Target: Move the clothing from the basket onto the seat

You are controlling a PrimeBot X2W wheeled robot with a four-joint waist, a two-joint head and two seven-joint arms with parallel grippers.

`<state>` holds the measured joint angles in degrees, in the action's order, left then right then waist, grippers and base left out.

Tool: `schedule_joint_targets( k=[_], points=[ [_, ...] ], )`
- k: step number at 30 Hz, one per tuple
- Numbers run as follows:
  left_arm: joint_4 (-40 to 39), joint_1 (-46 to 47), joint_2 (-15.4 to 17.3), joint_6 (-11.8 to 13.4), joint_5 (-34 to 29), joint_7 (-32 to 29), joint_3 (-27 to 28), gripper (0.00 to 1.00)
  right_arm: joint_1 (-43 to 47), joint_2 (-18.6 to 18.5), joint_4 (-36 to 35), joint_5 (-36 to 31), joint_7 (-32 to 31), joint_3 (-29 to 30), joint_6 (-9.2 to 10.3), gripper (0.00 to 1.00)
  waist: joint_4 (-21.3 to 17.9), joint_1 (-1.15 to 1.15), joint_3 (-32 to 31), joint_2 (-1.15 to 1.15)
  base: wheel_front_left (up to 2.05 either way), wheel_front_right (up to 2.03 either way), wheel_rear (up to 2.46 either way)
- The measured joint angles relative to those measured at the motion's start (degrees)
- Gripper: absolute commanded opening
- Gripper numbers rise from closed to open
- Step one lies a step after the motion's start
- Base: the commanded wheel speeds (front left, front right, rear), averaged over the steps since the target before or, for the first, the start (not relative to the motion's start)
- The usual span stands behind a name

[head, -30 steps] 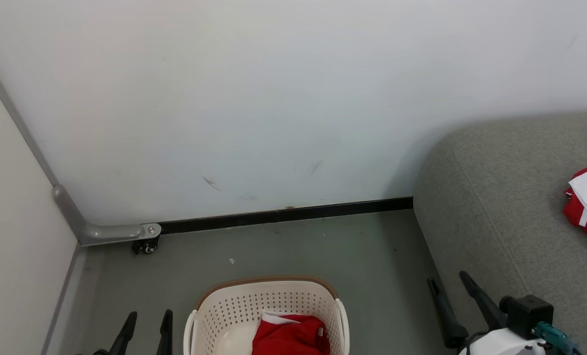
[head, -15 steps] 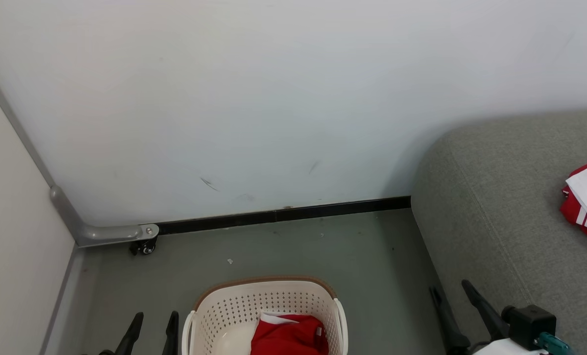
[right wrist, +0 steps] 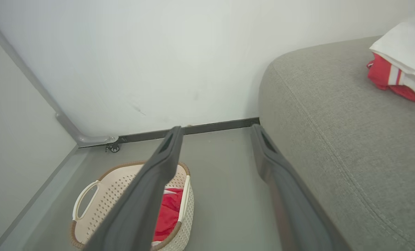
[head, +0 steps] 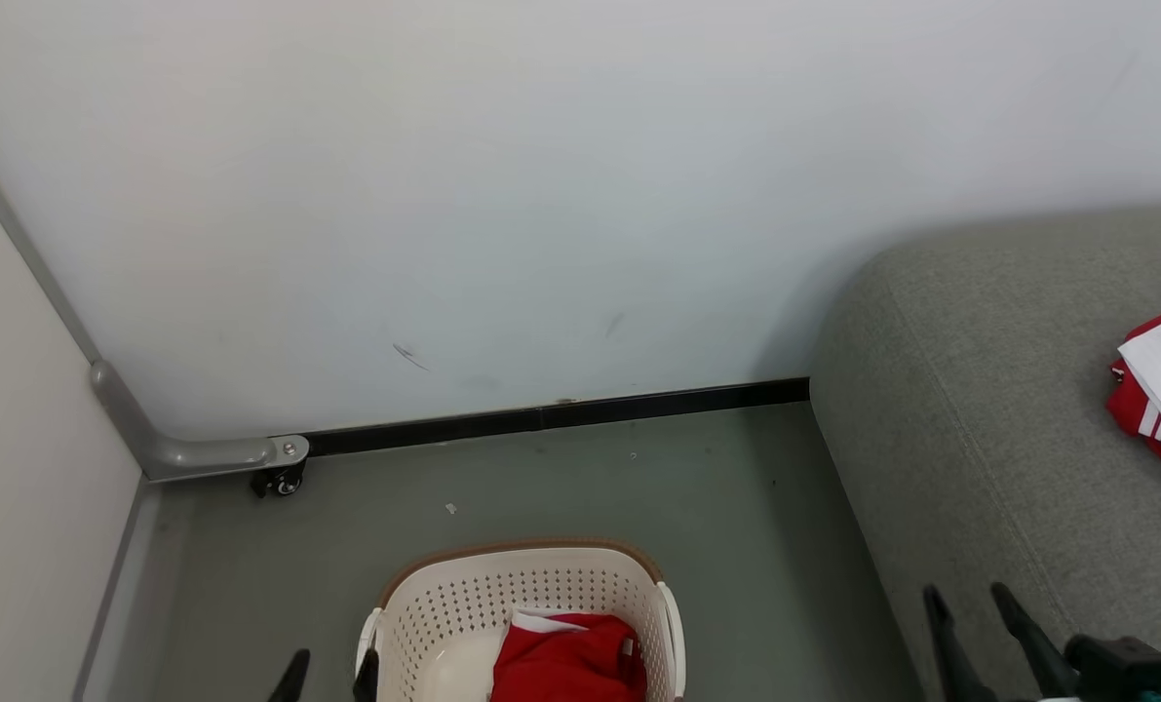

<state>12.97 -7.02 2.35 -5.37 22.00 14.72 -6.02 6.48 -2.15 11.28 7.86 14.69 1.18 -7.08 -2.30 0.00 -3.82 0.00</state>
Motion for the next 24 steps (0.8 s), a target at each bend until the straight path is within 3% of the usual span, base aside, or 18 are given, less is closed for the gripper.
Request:
schedule_joint_targets(
  k=[15, 24],
  points=[
    [6.1, -1.9, 0.1, -1.4, -4.0, 0.0, -9.4, 1.00, 9.0, 0.3, -0.3, 1.7, 0.0, 7.3, 0.00, 1.00, -1.6, 0.00, 2.9, 0.00, 0.00, 0.00, 0.00],
    [9.9, 1.2, 0.3, -1.9, -6.7, 0.0, -14.2, 1.00, 11.6, 0.5, -3.7, 3.2, 0.0, 8.8, 0.00, 1.00, -3.1, 0.00, 5.9, 0.00, 0.00, 0.00, 0.00]
  ],
)
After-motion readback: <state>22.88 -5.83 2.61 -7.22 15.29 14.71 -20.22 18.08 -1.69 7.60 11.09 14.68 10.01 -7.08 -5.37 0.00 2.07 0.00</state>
